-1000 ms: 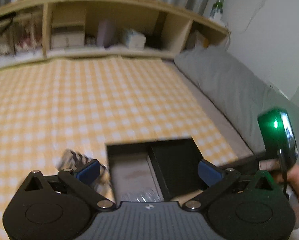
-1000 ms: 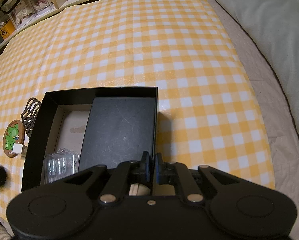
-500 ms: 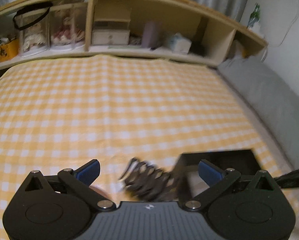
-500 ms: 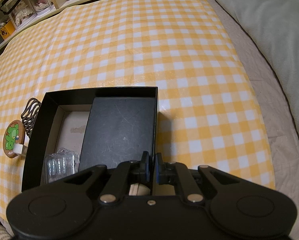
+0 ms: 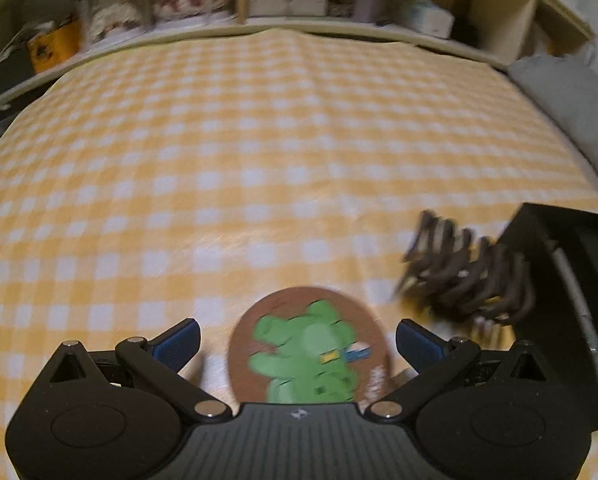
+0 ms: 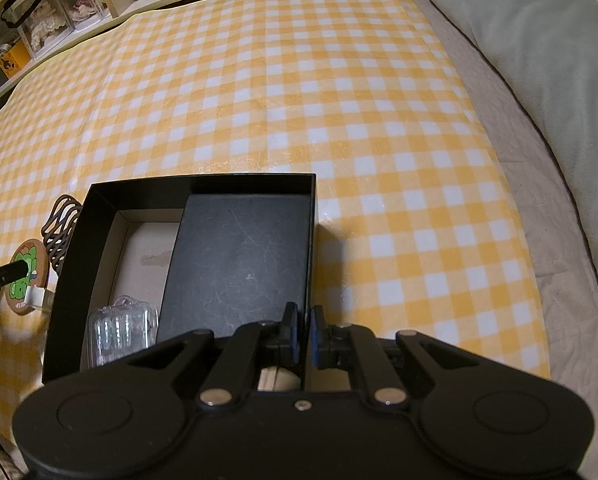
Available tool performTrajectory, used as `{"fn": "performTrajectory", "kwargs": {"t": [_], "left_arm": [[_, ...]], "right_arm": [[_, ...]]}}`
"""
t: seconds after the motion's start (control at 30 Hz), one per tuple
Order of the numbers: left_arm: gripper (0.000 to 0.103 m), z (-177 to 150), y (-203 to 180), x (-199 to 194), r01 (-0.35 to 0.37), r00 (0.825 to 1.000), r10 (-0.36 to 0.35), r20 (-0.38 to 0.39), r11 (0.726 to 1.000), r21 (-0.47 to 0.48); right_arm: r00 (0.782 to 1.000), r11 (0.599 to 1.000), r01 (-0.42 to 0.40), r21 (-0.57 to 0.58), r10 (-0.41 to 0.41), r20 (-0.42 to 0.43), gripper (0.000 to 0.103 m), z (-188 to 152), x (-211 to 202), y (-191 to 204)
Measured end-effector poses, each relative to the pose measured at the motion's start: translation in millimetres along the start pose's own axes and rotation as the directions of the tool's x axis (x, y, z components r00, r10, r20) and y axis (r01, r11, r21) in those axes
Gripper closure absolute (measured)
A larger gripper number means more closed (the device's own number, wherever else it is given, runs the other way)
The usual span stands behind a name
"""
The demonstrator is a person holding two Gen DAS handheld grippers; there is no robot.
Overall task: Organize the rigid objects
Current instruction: 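Move the left gripper to the cork elephant coaster and grasp it, then lift the coaster with the left gripper and carry it over the tray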
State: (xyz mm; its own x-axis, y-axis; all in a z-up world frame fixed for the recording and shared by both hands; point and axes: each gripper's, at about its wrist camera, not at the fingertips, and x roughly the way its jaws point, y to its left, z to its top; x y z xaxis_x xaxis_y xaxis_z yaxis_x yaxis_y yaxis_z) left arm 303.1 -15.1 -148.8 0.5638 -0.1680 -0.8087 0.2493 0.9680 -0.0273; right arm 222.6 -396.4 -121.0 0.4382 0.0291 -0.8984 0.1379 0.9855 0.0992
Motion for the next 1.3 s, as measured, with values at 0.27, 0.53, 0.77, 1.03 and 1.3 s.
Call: {"fn": "performTrajectory", "kwargs": {"t": [0.27,0.53,0.77,1.03,1.3], "left_arm": [[0.000,-17.0,-7.1,9.6,0.007,0.999,-0.004,-0.051,0.998,0.057],[0.000,-18.9,-29.1,10.3,0.023,0.998,-0.016,-0.060,0.992,0.120],[0.000,-14.7,-32.2,20.2,0.022,0.999,-0.017,-0.052,0.995,0.094],[0.004,-12.0,-33.6,24.3,0.002,0.999,0.004,-0.052,0.992,0.126],[0.005,-4.5,-17.8,11.7,-0.010,1.000,0.011,-0.029,0.999,0.040]], "right_arm": [[1.000,1.000,0.000,0.001,0.000,0.000,0.095,0.0,0.1,0.4],[1.000,1.000,0.001,0.000,-0.001,0.000,0.095,0.1,0.1,1.1],[1.000,1.000,0.001,-0.001,-0.001,0.000,0.095,0.0,0.1,1.1],[1.000,1.000,0.002,0.001,-0.002,0.001,0.095,0.2,0.3,2.5],[1.000,1.000,0.002,0.000,-0.002,0.000,0.095,0.2,0.4,3.1]]}}
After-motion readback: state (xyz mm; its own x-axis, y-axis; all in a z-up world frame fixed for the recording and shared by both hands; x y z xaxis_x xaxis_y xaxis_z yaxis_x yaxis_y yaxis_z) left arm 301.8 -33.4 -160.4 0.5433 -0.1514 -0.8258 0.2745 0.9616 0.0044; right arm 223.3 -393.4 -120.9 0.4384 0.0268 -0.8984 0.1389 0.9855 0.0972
